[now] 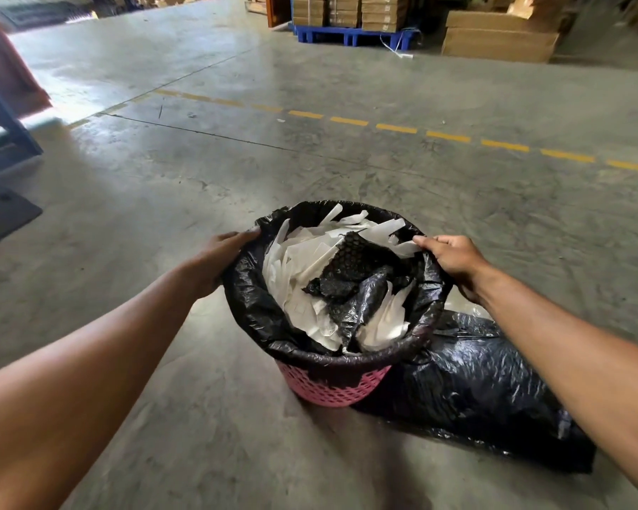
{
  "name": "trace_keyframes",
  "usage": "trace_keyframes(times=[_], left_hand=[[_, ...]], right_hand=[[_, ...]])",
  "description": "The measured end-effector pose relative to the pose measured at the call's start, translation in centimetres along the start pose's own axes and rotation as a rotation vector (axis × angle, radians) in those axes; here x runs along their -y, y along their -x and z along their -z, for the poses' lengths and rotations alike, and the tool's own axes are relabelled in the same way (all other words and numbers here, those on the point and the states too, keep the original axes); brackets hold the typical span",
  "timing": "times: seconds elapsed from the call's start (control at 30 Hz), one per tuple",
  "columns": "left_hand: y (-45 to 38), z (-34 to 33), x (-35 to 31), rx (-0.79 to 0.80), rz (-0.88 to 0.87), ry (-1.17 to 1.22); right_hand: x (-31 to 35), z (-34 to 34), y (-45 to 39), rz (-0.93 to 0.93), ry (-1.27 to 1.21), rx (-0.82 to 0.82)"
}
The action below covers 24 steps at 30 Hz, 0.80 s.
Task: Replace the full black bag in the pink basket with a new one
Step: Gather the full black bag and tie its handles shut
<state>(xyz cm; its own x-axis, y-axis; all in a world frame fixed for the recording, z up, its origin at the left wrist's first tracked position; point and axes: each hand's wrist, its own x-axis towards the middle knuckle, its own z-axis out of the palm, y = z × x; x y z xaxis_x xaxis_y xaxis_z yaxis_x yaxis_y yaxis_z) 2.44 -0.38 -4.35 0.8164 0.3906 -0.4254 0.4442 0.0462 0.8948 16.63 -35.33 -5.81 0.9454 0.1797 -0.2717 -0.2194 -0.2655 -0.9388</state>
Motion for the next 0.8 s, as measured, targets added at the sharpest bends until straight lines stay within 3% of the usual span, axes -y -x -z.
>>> trace_keyframes(times=[0.17, 0.37, 0.47, 0.57, 0.7, 0.8], left_hand=[[-2.0, 0.8, 0.6, -0.137, 0.034, 0.152], [-2.5, 1.1, -1.4, -0.351, -0.087, 0.188], [-2.8, 0.9, -2.4, -0.301, -0.161, 0.235], [-2.4, 1.0, -3.3, -0.134, -0.032, 0.192], [-3.3, 1.0, -4.5, 0.041, 0.096, -0.166], [-3.8, -0.5, -6.0, -0.029, 0.069, -0.336]], right_hand=[[0.8, -0.4, -0.1, -0.034, -0.084, -0.137], [2.2, 0.7, -1.2, -0.109, -0.048, -0.169], [2.9, 1.2, -1.8, -0.121, -0.097, -0.161], [3.1, 1.4, -2.6, -0.191, -0.135, -0.13], [3.6, 0.7, -2.8, -0.255, 0.132, 0.038], [4.1, 0.1, -3.4, -0.359, 0.251, 0.14]])
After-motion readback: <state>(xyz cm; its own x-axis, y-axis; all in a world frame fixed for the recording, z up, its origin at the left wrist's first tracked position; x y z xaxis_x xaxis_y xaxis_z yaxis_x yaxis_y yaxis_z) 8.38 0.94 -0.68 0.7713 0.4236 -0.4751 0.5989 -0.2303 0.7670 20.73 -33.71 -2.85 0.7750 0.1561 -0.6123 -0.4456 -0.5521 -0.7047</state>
